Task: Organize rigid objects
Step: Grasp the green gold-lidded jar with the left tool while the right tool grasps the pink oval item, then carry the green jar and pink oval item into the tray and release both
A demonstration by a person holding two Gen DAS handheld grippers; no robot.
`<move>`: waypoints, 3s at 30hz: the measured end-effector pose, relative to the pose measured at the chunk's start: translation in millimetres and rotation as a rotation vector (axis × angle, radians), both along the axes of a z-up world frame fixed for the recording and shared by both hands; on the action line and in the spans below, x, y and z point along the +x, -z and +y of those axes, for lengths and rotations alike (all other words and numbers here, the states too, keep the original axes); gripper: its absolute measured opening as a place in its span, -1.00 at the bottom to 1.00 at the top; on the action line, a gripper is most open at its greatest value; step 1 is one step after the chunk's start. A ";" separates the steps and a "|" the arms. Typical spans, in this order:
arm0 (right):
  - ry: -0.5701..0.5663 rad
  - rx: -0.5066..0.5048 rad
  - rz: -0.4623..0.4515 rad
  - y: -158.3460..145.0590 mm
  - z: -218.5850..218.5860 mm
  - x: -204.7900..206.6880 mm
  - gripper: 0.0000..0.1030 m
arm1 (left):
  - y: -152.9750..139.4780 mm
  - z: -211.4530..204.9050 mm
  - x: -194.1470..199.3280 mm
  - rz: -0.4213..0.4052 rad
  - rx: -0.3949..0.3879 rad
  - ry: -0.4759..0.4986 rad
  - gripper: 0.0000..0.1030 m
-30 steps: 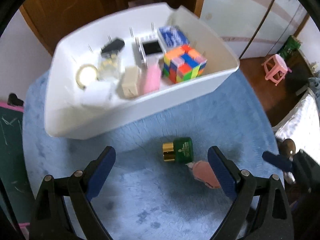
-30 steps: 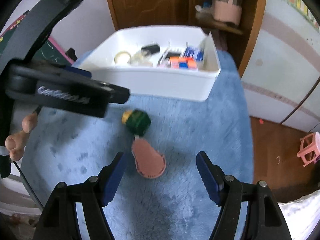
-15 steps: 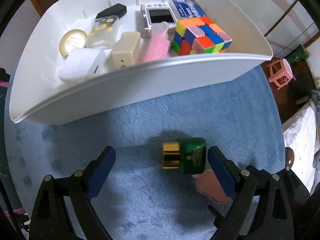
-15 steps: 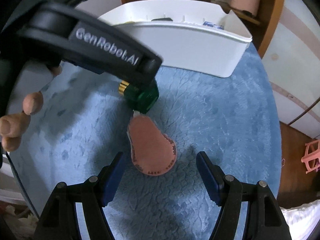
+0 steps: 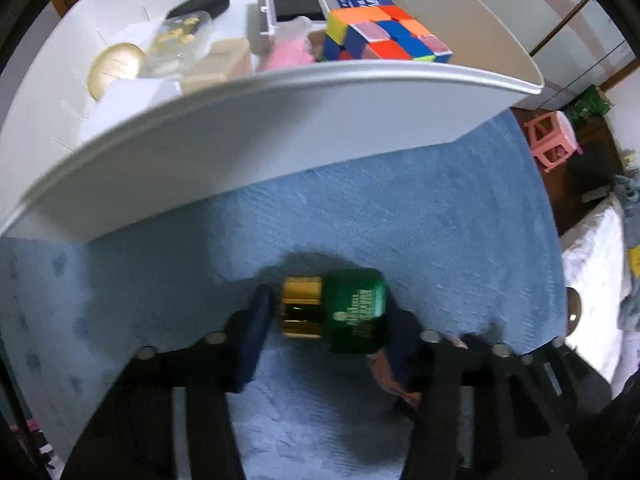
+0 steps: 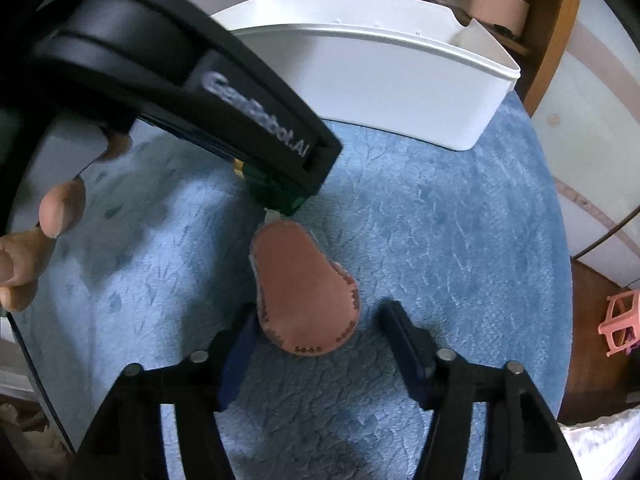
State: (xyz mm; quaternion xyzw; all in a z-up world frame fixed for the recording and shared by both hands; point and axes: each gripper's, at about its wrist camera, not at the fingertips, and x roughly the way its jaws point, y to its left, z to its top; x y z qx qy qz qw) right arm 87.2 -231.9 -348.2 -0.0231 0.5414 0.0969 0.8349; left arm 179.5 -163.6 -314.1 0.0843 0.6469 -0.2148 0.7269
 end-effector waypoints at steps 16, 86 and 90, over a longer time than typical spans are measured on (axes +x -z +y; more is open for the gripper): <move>-0.006 0.010 -0.031 -25.7 18.7 -30.1 -0.05 | -66.2 37.0 -39.4 -0.157 -0.007 0.021 -0.12; 0.247 0.170 0.257 -63.0 -30.7 318.1 -0.02 | -68.2 35.7 191.7 -0.208 0.187 -0.220 0.42; 0.244 0.175 0.238 -75.2 -29.6 310.5 0.07 | -85.3 38.5 182.1 -0.236 0.171 -0.217 0.46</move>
